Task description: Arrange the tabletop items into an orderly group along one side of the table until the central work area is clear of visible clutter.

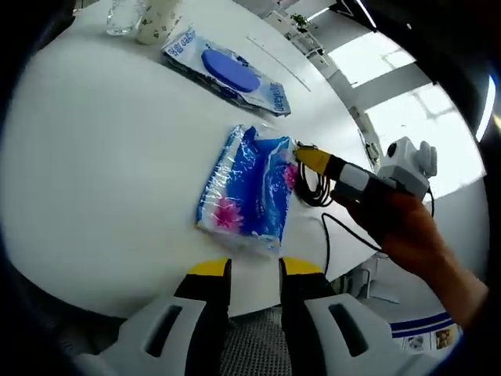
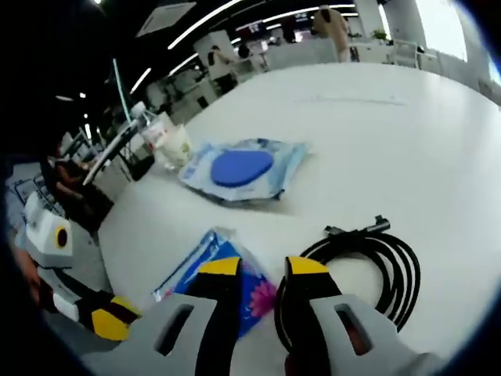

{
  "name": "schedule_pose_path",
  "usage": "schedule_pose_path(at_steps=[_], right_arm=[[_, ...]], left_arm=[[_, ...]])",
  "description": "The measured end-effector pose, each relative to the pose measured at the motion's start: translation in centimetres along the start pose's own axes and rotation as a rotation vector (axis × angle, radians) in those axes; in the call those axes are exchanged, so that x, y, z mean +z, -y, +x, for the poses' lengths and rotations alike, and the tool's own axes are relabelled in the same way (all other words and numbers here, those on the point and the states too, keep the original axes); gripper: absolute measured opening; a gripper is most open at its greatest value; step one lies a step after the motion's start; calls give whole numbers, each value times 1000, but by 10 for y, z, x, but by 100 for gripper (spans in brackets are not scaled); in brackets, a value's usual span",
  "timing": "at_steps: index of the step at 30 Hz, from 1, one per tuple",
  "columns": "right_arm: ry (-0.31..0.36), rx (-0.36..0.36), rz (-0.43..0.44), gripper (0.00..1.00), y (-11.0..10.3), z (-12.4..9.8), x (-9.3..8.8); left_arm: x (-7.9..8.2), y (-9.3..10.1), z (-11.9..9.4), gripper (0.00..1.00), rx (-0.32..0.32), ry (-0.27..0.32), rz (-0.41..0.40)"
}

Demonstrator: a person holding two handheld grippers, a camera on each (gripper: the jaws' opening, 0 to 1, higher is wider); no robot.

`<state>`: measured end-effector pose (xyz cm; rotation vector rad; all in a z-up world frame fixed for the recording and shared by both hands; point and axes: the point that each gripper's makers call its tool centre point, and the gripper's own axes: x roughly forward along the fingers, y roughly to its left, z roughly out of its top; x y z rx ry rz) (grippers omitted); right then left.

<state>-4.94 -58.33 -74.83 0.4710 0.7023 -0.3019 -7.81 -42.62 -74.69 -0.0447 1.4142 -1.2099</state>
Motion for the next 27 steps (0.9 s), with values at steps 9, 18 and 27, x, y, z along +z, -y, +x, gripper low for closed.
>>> schedule_pose_path(at_steps=[9,18,27], right_arm=[[-25,7,4,16,-8,6,-3],[-32,16,30,13,-20,4,-14],[-50,28,30,12,-33,-2,-30]], left_arm=[[-11,-5,3,22,28,-25,42],[-2,-14,1,22,55,20,49],[2,-31,-3,18,108,39,57]])
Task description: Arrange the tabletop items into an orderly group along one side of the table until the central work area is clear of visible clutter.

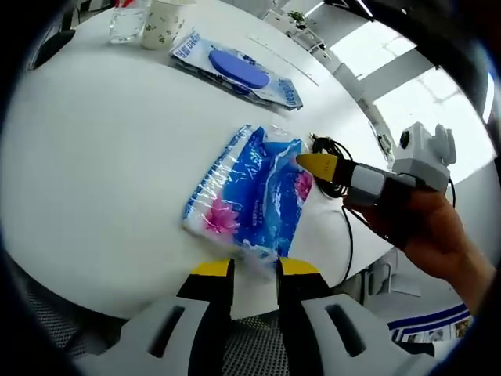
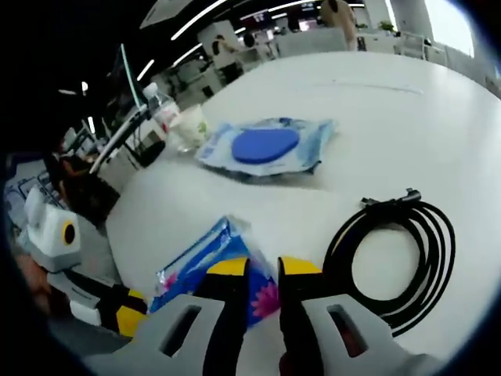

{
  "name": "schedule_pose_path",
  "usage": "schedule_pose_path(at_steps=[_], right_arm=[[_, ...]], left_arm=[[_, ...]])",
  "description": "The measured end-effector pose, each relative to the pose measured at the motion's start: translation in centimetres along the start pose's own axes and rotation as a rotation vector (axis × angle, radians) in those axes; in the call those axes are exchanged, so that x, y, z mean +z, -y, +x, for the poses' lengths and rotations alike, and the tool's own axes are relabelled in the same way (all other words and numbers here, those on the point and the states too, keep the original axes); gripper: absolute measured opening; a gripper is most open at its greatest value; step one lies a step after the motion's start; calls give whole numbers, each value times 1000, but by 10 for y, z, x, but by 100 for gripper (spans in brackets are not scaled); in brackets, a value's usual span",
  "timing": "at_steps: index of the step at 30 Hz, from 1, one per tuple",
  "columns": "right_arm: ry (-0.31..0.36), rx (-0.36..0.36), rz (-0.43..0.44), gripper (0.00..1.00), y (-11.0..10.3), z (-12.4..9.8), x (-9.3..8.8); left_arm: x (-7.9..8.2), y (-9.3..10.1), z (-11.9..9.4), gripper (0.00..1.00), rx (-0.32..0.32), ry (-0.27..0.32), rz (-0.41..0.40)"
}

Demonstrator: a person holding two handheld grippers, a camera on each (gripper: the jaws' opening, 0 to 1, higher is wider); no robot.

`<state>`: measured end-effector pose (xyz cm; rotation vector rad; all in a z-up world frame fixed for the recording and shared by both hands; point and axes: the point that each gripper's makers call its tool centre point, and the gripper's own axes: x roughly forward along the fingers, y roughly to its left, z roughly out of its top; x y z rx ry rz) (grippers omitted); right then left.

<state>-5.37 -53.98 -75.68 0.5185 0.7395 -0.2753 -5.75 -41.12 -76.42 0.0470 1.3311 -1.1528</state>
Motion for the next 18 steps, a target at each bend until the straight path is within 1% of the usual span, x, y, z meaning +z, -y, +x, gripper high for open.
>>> schedule_pose_path(at_steps=[4,9,11,14,18], right_arm=[[-5,6,-8,11,-5,-4,-5],[-12,9,-5,10,-6,-8,-11],[-14,9,-2,9,-7,-10,-14],[-24,14,-3,8,-11,-11,-21],[-31,18,-1,6,-15,-14,-26]], left_arm=[[2,-6,-1,17,18,10,2],[8,-18,-3,10,55,38,16],[10,-21,-4,10,64,48,8],[12,-24,-5,9,72,53,12],[18,-29,-9,8,95,72,18]])
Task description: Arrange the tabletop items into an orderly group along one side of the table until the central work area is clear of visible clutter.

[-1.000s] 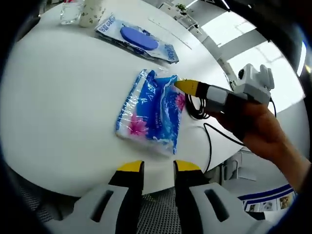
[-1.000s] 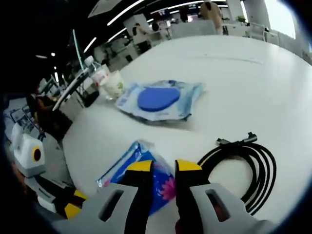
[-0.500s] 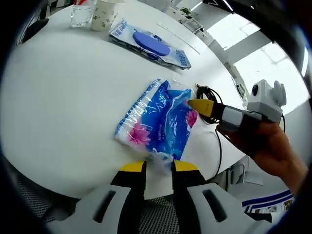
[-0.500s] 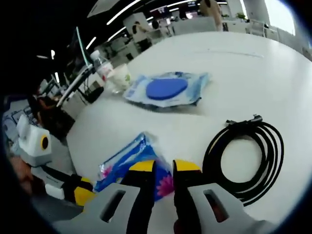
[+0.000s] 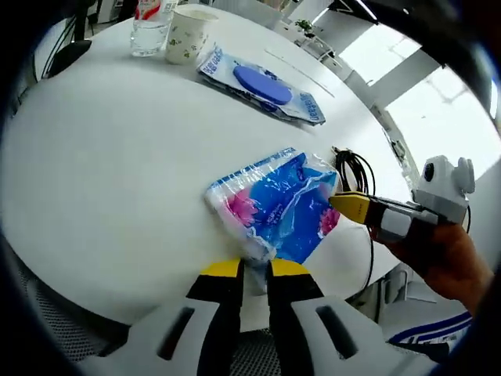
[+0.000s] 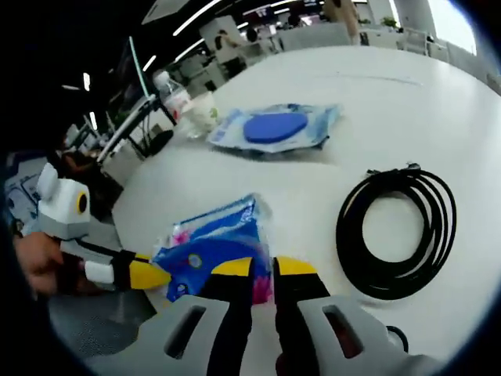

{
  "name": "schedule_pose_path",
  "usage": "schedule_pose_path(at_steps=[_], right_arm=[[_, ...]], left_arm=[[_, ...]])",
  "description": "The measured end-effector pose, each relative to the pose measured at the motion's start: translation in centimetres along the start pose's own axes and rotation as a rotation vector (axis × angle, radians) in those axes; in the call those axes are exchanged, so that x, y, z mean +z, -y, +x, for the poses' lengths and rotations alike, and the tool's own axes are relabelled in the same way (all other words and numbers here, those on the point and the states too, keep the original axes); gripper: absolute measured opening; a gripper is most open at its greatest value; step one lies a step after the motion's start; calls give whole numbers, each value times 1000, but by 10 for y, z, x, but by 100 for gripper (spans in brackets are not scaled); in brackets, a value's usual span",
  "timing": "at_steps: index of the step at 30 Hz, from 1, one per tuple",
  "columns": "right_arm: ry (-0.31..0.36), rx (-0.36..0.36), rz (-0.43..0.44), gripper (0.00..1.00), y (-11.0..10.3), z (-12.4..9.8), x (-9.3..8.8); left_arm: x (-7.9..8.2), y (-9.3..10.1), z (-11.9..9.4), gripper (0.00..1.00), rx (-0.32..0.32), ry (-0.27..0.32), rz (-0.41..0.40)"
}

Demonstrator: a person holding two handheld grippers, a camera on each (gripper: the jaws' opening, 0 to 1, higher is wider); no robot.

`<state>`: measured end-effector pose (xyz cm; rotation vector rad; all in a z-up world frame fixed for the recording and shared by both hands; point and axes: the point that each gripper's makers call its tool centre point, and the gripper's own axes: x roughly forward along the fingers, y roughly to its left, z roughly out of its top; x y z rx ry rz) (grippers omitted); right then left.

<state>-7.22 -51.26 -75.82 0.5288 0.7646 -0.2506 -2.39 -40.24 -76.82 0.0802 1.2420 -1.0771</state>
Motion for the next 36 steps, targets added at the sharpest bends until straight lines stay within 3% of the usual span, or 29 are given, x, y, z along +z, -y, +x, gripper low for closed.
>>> schedule_pose_path(at_steps=[10,20,30,36], right_arm=[[-23,15,-80,1,-17,-9,-11],[-71,32,-109,5,-32,-8,-32],[-51,0,-77,16,-26,-7,-28],[-49,0,-65,16,-28,1,-26]], left_arm=[[11,-18,-5,4,62,40,2],[21,-29,-9,5,104,67,35],[26,-33,-12,8,117,76,69],[26,-29,-12,8,111,75,92]])
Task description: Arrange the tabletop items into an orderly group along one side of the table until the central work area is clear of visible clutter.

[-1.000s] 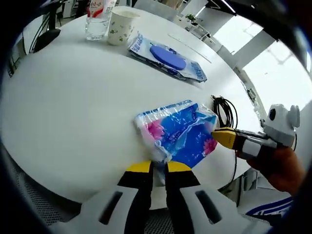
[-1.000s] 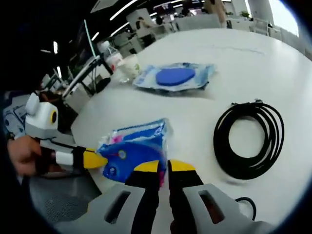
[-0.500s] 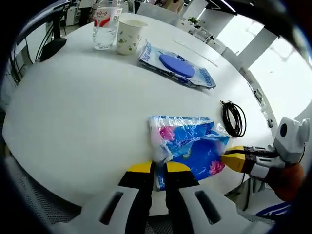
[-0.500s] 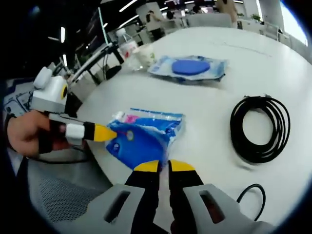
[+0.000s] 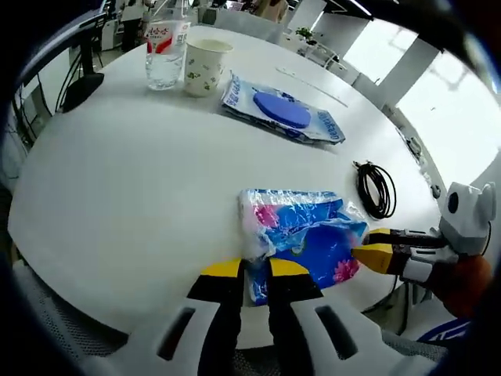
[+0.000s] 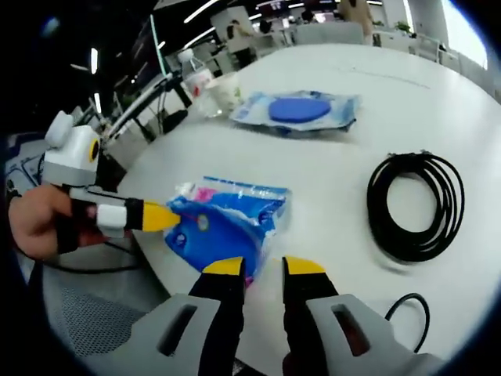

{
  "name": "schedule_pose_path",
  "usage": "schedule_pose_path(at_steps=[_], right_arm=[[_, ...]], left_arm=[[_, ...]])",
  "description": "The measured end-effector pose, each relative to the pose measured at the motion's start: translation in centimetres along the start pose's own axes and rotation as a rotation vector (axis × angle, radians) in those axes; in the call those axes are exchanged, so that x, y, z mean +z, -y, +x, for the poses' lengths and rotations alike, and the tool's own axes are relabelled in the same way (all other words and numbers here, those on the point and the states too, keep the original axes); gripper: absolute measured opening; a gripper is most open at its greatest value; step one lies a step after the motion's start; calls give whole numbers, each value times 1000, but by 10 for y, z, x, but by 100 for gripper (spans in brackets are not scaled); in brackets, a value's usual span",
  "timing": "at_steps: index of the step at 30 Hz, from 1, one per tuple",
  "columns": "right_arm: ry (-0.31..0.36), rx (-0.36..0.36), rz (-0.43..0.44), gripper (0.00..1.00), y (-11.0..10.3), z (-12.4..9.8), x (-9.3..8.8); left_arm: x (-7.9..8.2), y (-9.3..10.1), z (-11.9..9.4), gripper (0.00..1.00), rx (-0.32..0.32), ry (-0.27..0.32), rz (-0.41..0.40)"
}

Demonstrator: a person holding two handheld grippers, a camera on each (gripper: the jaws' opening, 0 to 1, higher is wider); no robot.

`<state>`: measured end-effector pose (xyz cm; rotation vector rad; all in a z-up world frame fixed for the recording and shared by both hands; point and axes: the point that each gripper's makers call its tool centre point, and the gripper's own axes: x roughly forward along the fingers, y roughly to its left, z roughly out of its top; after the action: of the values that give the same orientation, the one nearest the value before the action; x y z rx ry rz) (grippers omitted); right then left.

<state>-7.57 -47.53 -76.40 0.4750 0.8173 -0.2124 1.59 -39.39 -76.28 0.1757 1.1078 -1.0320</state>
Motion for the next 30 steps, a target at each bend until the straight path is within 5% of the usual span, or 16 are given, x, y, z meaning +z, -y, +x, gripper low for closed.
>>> schedule_pose_path(at_steps=[11,30], right_arm=[[-7,-23,-12,3,-3,3,0],[90,-46,79,0,15,-14,18]], left_arm=[[-2,-1,-1,3,5,-5,23],[6,19,0,1,-32,12,115]])
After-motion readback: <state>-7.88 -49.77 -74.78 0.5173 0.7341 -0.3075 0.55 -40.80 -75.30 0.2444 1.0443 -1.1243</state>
